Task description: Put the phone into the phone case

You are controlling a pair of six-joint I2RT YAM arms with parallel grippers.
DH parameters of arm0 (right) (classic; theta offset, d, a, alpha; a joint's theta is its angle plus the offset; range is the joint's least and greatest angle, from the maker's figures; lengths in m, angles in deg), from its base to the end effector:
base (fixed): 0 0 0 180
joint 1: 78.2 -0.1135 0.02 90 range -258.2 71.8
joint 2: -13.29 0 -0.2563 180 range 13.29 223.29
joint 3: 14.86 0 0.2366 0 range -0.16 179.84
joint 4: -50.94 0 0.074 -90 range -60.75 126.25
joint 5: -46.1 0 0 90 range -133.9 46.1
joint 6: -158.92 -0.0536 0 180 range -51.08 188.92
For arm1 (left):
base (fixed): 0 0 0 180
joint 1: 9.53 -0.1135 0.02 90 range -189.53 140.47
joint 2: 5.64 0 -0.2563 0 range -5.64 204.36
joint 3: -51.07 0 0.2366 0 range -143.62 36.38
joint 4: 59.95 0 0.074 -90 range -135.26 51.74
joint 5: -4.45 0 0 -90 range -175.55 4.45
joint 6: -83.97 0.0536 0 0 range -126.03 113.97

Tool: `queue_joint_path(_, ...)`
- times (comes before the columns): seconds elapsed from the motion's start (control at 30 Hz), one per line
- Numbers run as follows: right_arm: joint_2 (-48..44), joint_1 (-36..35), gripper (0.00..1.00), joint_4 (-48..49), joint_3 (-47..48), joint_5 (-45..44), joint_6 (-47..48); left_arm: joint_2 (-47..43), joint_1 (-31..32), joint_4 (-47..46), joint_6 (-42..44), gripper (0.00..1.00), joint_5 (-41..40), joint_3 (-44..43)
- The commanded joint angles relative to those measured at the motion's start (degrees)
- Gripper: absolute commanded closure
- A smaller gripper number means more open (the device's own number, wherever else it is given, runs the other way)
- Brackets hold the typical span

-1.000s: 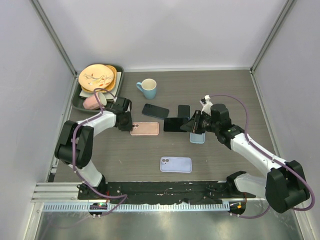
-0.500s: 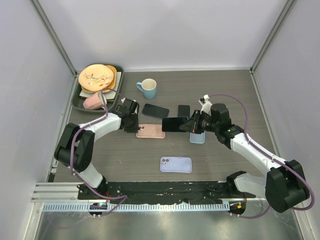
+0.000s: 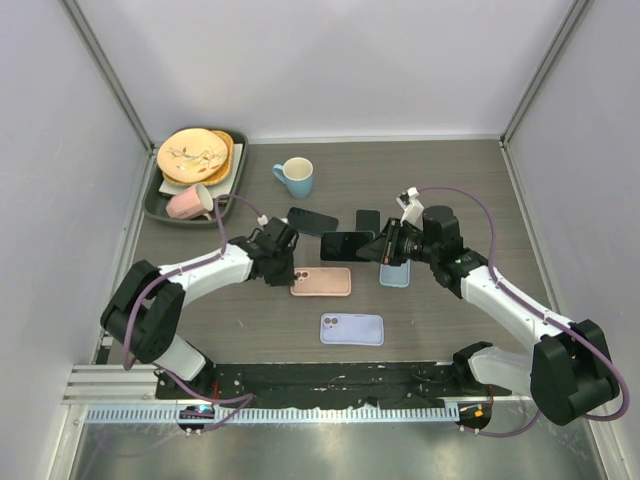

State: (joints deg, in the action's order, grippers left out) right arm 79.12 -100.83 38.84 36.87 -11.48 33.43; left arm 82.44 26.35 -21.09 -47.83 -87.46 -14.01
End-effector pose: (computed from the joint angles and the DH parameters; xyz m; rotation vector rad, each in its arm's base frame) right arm 0.2211 0.1233 0.2370 -0.1447 2.1637 1.1874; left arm 0.2355 -0.1681 0.1647 -0.1514 2.7077 -0.3910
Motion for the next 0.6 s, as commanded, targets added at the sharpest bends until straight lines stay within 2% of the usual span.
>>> queue_joint_path(0.0,-1.8,0.2,0.99,4.8,0.5,1.5,-0.1,-2.2,3.0,-1.4,-5.0,1.0,-1.3,2.5)
queue_joint_path(0.13,-1.3,0.2,0.99,5.4,0.1,1.7,0.0,-2.6,4.7,-3.2,-6.8,0.98,-2.5,4.6)
queue_joint_path(0.17,-1.2,0.2,0.99,5.5,0.1,1.8,-0.1,-2.8,5.0,-3.8,-7.2,0.91,-2.6,4.9)
queue_joint_path(0.2,-1.2,0.2,0.99,5.5,0.0,1.9,-0.2,-3.0,5.3,-3.7,-7.3,0.67,-2.8,5.0)
queue_joint_path(0.3,-1.3,0.2,0.99,5.6,-0.3,2.2,-0.3,-4.3,5.7,-3.3,-7.6,0.48,-5.0,5.0)
queue_joint_path(0.47,-1.8,0.2,0.99,4.7,-0.4,1.8,0.5,-7.1,5.6,-4.1,-5.3,0.39,-5.6,4.5)
queue_joint_path(0.57,-1.9,0.3,0.99,4.5,-0.5,1.5,0.7,-9.1,5.7,-5.5,-4.2,0.38,-5.3,4.9)
